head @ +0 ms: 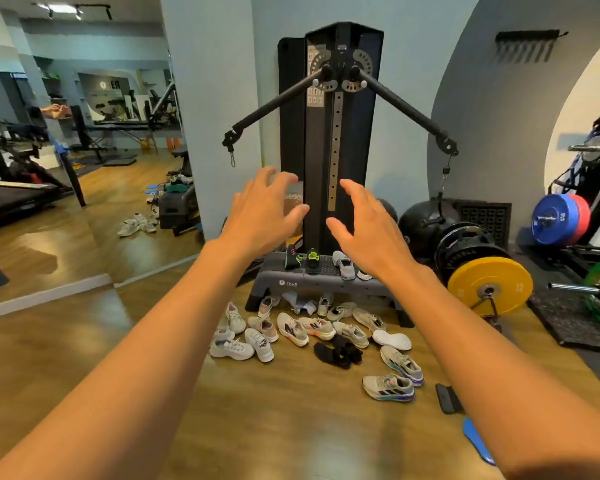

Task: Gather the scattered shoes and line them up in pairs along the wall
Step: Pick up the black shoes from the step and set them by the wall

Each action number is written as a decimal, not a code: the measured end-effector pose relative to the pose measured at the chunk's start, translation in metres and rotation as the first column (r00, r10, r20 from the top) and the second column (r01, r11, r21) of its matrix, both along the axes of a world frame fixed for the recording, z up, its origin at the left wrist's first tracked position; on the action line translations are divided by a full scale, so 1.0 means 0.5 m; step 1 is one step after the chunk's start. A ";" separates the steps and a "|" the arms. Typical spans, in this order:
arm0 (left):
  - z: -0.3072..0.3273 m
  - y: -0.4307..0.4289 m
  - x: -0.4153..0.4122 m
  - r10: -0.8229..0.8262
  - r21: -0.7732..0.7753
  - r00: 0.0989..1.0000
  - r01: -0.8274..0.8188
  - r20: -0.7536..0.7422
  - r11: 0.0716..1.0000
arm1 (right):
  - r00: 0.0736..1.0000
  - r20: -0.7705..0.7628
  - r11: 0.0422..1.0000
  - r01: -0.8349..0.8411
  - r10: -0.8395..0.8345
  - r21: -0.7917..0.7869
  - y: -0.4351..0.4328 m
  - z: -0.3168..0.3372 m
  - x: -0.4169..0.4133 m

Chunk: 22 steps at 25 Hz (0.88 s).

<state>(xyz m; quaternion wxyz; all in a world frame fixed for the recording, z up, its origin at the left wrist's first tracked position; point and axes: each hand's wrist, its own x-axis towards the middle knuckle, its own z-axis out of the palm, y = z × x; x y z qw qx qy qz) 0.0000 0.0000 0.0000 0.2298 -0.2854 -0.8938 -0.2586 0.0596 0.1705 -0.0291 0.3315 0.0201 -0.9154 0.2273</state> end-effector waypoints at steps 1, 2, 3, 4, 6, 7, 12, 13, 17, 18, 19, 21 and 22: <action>-0.012 0.005 -0.007 0.014 -0.007 1.000 -0.014 0.015 1.000 | 1.000 0.023 1.000 0.017 -0.017 0.020 -0.004 -0.010 -0.004; -0.021 0.012 -0.015 0.031 -0.013 0.999 -0.031 0.010 0.999 | 0.999 0.039 0.998 0.034 -0.036 0.050 -0.005 -0.016 -0.013; -0.035 0.020 -0.024 0.034 -0.030 0.999 -0.033 0.021 0.999 | 0.997 0.059 0.997 0.043 -0.047 0.070 -0.002 -0.025 -0.017; -0.045 0.029 -0.035 0.023 -0.034 0.999 -0.022 0.042 0.999 | 0.995 0.079 0.995 0.048 -0.055 0.083 0.003 -0.030 -0.025; -0.056 0.061 -0.058 -0.011 -0.031 0.998 0.013 0.062 0.999 | 0.993 0.087 0.994 0.068 -0.075 0.088 0.025 -0.032 -0.047; -0.056 0.077 -0.074 -0.016 -0.023 0.998 0.017 0.063 1.000 | 0.993 0.083 0.994 0.072 -0.080 0.087 0.039 -0.030 -0.061; -0.049 0.170 -0.164 -0.017 -0.039 0.999 0.019 0.052 0.999 | 0.994 0.060 0.995 0.090 -0.093 0.050 0.130 -0.022 -0.156; -0.043 0.189 -0.186 -0.011 -0.036 0.999 0.012 0.039 0.999 | 0.994 0.053 0.995 0.091 -0.092 0.033 0.151 -0.020 -0.180; -0.033 0.246 -0.267 0.014 -0.012 0.999 -0.014 0.038 1.000 | 0.996 0.056 0.998 0.063 -0.063 0.007 0.212 -0.023 -0.273; -0.037 0.261 -0.289 0.021 -0.015 0.999 -0.020 0.038 1.000 | 0.997 0.057 0.999 0.047 -0.048 0.014 0.224 -0.023 -0.301; -0.044 0.277 -0.314 0.021 -0.010 0.999 -0.020 0.046 1.000 | 0.998 0.053 0.999 0.036 -0.037 0.013 0.235 -0.025 -0.333; -0.061 0.303 -0.367 0.030 -0.028 0.997 -0.028 0.078 0.999 | 0.998 0.063 1.000 0.021 -0.021 0.008 0.246 -0.030 -0.396; -0.067 0.313 -0.397 0.035 -0.037 0.995 -0.032 0.088 0.999 | 0.998 0.068 1.000 0.011 -0.012 0.014 0.250 -0.033 -0.428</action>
